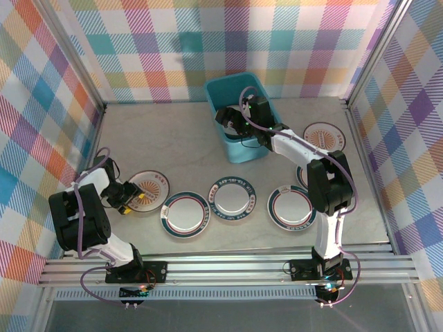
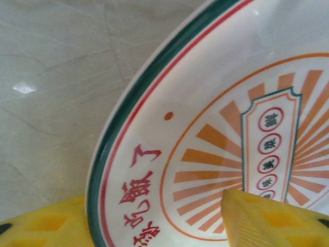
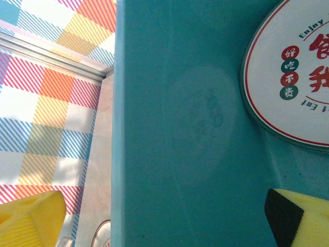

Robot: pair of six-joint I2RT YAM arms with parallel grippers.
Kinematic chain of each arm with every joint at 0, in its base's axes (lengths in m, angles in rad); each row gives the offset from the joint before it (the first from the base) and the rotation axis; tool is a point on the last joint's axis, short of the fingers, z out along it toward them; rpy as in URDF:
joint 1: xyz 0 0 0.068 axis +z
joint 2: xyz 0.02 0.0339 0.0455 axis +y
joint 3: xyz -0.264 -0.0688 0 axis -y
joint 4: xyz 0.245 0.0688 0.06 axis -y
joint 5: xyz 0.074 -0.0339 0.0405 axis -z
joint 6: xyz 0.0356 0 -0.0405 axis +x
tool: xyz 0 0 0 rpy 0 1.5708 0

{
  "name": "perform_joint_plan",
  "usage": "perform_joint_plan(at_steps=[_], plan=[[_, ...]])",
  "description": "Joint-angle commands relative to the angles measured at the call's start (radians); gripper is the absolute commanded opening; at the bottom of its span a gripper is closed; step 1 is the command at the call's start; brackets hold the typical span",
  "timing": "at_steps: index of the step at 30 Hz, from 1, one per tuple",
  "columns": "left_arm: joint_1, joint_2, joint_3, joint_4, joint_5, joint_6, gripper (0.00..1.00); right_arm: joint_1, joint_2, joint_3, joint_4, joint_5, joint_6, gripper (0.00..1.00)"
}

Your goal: Place the plates into the plastic bin on the countertop

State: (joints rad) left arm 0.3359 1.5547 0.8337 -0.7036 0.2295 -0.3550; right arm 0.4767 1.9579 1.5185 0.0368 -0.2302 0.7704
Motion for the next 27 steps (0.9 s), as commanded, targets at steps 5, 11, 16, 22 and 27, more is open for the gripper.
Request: perform_joint_plan(at_steps=[5,11,16,22,27], plan=[[-0.014,-0.016,-0.045,0.065,0.032,0.005,0.41,-0.007,-0.022,0.003,0.001,-0.014,0.003,1.0],[-0.014,-0.043,-0.053,0.073,0.039,0.001,0.3,-0.007,-0.034,0.0,-0.01,-0.017,0.003,1.0],[-0.015,-0.09,-0.07,0.084,0.04,-0.011,0.25,-0.006,-0.043,0.002,-0.02,-0.025,0.003,1.0],[-0.015,-0.161,-0.076,0.09,0.051,-0.041,0.19,-0.004,-0.053,0.011,-0.036,-0.034,-0.006,1.0],[-0.022,-0.241,-0.059,0.101,0.067,-0.079,0.13,-0.002,-0.054,0.038,-0.084,-0.032,-0.013,0.99]])
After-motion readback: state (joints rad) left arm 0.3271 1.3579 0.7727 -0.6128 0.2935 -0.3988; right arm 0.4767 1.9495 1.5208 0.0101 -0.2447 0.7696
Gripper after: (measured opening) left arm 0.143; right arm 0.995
